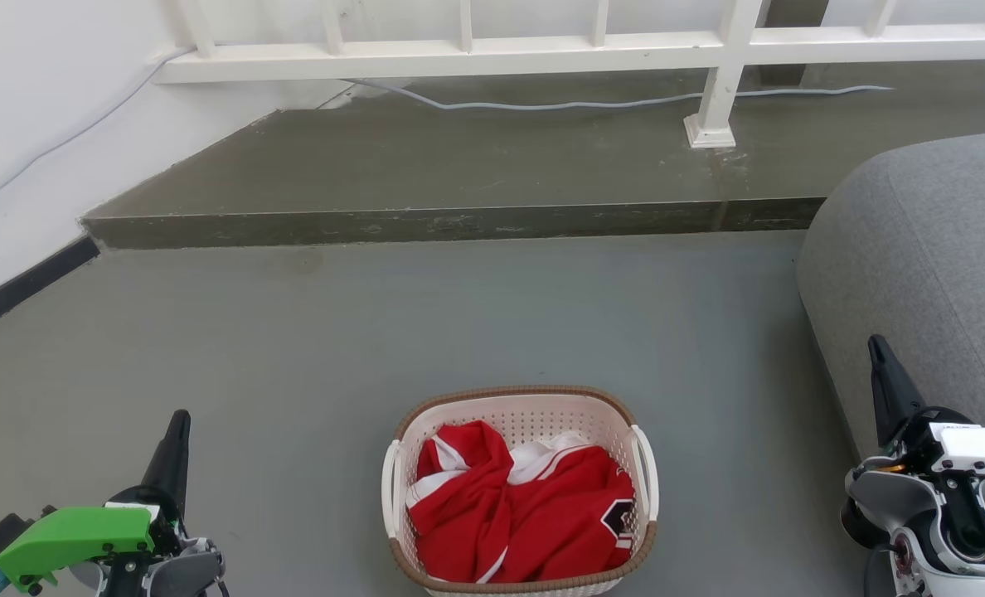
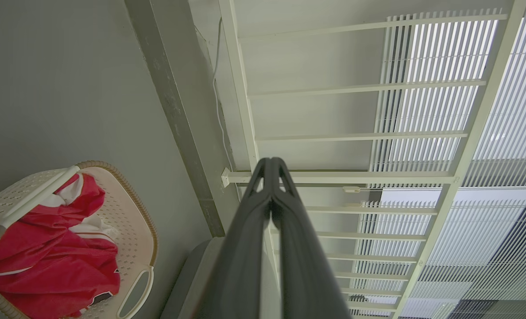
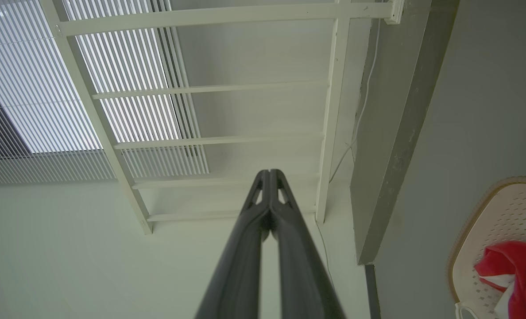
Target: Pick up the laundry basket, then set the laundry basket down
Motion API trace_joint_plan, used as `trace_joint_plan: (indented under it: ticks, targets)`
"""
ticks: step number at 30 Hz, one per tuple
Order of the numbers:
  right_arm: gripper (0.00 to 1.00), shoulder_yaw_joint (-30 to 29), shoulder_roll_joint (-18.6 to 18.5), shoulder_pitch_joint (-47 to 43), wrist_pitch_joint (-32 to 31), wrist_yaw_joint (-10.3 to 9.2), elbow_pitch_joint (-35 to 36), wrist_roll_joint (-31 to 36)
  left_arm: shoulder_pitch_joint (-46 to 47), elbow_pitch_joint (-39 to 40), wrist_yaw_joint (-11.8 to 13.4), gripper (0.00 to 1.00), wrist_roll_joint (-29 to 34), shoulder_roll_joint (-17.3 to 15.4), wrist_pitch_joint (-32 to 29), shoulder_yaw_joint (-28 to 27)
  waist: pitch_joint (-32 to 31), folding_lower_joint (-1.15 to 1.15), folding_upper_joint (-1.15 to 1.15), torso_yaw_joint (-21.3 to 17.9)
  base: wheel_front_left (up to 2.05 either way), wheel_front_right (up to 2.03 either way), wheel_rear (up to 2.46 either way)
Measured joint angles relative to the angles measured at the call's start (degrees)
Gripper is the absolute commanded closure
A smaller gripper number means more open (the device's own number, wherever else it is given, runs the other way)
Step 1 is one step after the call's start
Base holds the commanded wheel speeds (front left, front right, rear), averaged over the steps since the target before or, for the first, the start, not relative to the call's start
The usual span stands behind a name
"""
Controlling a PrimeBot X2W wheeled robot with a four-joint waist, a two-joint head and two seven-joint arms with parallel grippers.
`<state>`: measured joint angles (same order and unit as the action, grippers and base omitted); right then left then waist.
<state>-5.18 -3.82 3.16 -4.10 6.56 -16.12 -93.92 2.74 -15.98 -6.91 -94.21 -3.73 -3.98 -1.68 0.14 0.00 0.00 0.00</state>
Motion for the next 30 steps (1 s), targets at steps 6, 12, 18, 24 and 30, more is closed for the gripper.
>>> trace_joint_plan:
  ticks: [6, 12, 18, 24, 30]
  targets:
    - [1.00, 0.0, 0.0, 0.0, -0.1, 0.00, 0.0, 0.0, 0.1, 0.0, -0.1, 1.00, 0.0, 0.0, 0.0, 0.0, 0.0, 0.00, 0.00, 0.0, 0.00, 0.00, 0.00]
    - [1.00, 0.0, 0.0, 0.0, -0.1, 0.00, 0.0, 0.0, 0.6, -0.1, -0.1, 1.00, 0.0, 0.0, 0.0, 0.0, 0.0, 0.00, 0.00, 0.0, 0.00, 0.00, 0.00]
    - [1.00, -0.1, 0.0, 0.1, -0.1, 0.00, 0.0, 0.0, 0.6, -0.1, -0.1, 1.00, 0.0, 0.0, 0.0, 0.0, 0.0, 0.00, 0.00, 0.0, 0.00, 0.00, 0.00]
    - [1.00, -0.1, 0.0, 0.1, -0.1, 0.00, -0.1, 0.0, 0.6, -0.1, -0.1, 1.00, 0.0, 0.0, 0.0, -0.1, 0.0, 0.00, 0.00, 0.0, 0.00, 0.00, 0.00]
    - [1.00, -0.1, 0.0, 0.1, -0.1, 0.00, -0.1, 0.0, 0.6, -0.1, -0.1, 1.00, 0.0, 0.0, 0.0, -0.1, 0.0, 0.00, 0.00, 0.0, 0.00, 0.00, 0.00]
